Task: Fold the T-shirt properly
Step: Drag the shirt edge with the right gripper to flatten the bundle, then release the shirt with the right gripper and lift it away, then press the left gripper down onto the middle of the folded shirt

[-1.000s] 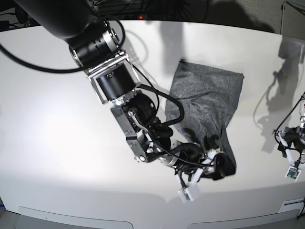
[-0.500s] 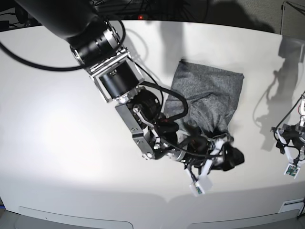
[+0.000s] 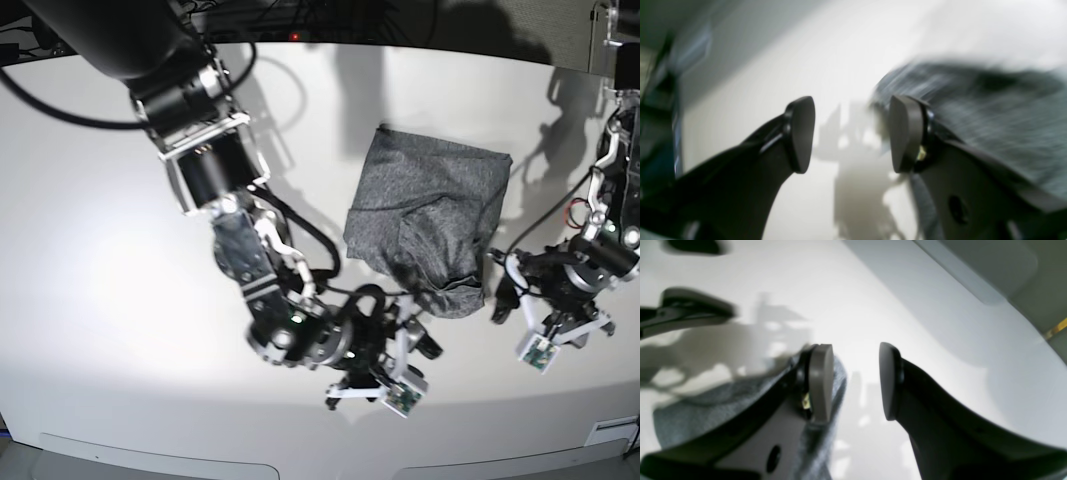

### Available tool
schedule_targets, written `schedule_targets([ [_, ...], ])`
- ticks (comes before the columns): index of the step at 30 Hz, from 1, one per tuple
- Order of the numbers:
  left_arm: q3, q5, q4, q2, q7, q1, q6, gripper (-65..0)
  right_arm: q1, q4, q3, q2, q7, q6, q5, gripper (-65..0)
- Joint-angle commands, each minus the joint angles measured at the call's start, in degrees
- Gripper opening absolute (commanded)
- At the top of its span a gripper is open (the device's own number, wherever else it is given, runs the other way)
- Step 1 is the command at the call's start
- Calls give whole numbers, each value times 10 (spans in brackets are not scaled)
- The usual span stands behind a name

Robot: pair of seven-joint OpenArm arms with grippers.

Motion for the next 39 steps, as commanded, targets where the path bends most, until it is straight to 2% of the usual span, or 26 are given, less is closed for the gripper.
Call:
schedule_targets([
  [1,-7,6,25,-2,-3,-8,1,-307,5,30,5,18,-3,-26,-12,-419],
  [2,-7,5,43,3,4,-3,-1,-307,-10,54,9,37,-9,-40,-22,-419],
  [7,-7,-34,102,4,6,54,-2,-307,-103,151,67,118,-18,-64,-26,-419],
  [9,-7,-34,111,4,6,79,-2,-307,-138,172,112,137,-18,-77,-26,-419],
  [12,-6,-34,111,11,-7,119,-3,-306,-191,198,186,160,-18,-77,-23,-419],
  [14,-7,-32,111,31,-25,144,-3,-307,-226,212,232,172,-17,-77,-18,-419],
  [16,-6,-2,110,63,-44,164,-3,-307,-259,228,273,182,-18,-77,2,-419],
  [20,-6,70,97,127,-71,175,-3,-307,-317,255,334,191,-23,-77,27,-419],
  [24,-6,119,54,163,-92,174,-3,-307,-343,262,367,191,-23,-77,56,-419],
  [31,-6,129,-49,166,-109,172,-3,-307,-344,262,368,191,-14,-77,67,-419],
  [35,-6,127,-47,166,-98,172,-3,-307,-338,262,368,191,-14,-77,71,-419],
  [39,-6,90,-17,166,-77,173,-3,-307,-336,262,368,191,-14,-77,71,-419],
])
